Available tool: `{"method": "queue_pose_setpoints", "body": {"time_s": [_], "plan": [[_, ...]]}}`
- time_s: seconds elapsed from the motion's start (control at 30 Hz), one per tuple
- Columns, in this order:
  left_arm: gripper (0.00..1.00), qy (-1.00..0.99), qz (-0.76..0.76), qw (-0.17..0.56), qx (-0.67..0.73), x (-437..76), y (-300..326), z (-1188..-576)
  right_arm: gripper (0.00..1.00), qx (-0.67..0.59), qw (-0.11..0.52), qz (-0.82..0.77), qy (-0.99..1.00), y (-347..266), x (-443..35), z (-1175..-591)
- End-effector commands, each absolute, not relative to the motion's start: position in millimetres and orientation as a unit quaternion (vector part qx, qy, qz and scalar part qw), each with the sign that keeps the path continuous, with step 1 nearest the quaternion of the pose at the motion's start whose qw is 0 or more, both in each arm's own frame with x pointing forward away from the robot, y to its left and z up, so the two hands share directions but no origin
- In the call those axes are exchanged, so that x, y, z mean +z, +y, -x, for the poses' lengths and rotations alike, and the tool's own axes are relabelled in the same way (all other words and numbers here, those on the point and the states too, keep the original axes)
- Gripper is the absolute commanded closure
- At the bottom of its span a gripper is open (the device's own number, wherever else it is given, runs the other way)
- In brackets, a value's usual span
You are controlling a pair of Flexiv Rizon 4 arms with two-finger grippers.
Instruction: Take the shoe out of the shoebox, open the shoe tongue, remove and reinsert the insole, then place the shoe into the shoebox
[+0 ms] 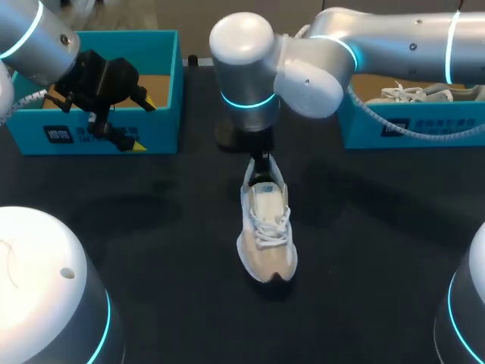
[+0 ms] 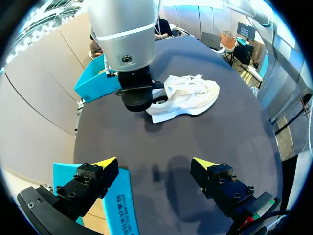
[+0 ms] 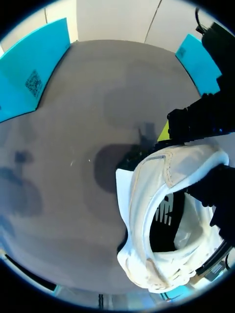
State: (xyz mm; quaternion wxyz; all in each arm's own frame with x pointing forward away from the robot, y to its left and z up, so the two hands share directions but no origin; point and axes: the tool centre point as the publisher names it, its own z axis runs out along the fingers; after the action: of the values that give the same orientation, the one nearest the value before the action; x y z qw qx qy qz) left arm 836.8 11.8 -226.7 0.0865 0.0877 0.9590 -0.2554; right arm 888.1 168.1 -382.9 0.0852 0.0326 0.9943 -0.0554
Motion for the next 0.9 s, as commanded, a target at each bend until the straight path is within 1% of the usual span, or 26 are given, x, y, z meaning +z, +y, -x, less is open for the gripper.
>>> {"method": "queue_pose_setpoints", "body": {"time_s": [0.03, 0.13, 0.17, 0.53, 0.9], "plan": [[0.0, 0.96, -0.087, 0.086, -0.253, -226.0, 11.4, -836.3, 1.0, -0.062, 0.089, -0.032, 0.994, 167.5, -355.2, -886.2], [0.0, 0.96, -0.087, 0.086, -0.253, -226.0, 11.4, -836.3, 1.0, -0.047, 0.097, -0.034, 0.994, 166.5, -329.9, -885.7], [0.0, 0.96, -0.087, 0.086, -0.253, -226.0, 11.4, -836.3, 1.0, -0.053, 0.091, -0.032, 0.994, 165.8, -321.7, -885.4], [0.0, 0.96, -0.087, 0.086, -0.253, -226.0, 11.4, -836.3, 1.0, -0.07, 0.114, -0.006, 0.991, 165.6, -239.8, -883.5], [0.0, 0.96, -0.087, 0.086, -0.253, -226.0, 11.4, -836.3, 1.0, -0.055, 0.13, 0.0, 0.99, 155.3, -186.2, -888.8]]}}
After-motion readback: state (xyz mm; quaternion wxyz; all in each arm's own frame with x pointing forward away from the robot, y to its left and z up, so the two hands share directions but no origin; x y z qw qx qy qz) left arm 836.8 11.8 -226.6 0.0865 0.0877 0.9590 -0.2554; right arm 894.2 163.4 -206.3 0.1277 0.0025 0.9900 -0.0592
